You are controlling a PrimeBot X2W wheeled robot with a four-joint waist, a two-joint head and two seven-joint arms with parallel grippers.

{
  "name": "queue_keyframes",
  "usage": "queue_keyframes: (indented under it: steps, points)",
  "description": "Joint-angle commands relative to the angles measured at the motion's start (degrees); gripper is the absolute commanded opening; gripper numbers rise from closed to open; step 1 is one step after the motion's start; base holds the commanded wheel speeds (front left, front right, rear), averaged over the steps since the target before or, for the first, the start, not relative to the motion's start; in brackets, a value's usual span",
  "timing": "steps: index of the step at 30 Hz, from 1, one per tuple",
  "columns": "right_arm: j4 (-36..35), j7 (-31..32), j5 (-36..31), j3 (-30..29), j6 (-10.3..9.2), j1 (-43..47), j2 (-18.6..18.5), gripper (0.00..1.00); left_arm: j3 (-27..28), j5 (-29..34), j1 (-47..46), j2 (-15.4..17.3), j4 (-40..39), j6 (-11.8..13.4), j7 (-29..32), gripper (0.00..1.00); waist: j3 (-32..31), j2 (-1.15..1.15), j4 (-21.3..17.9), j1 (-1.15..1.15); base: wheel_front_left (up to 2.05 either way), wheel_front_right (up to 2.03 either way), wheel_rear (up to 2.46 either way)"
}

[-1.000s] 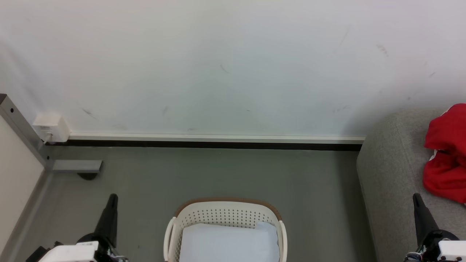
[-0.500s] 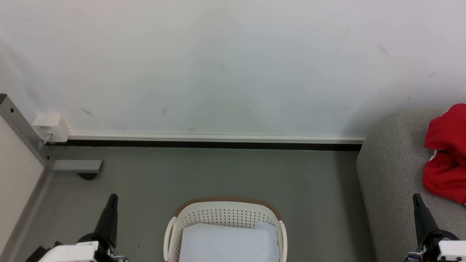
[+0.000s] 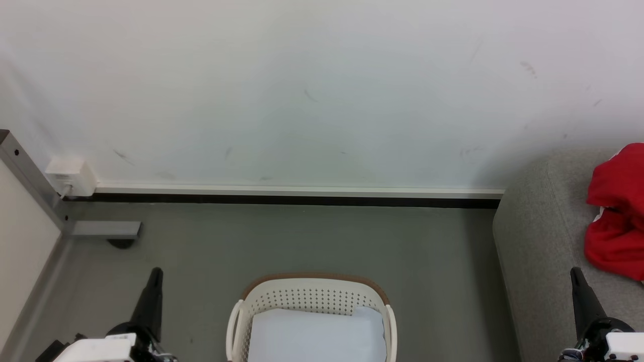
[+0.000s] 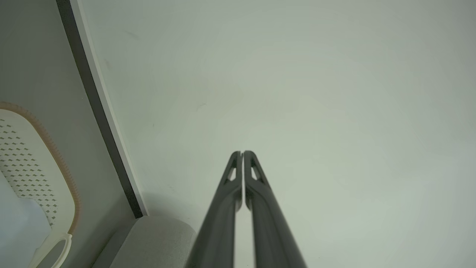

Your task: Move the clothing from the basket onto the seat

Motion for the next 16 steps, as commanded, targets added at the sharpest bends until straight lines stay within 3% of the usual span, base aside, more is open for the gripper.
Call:
queue_keyframes:
  steps: [1,16]
  points:
    - [0.13,0.16,0.12,-0.22,-0.14,-0.81,-0.46,0.0,0.11,-0.79,-0.4,0.13,-0.21,-0.06,0.2,0.0,0.0,0.0,0.0,0.0,0.0,0.0,0.0]
    - [0.13,0.16,0.12,-0.21,-0.14,-0.81,-0.46,0.0,0.11,-0.79,-0.4,0.13,-0.22,-0.06,0.19,0.0,0.0,0.0,0.0,0.0,0.0,0.0,0.0]
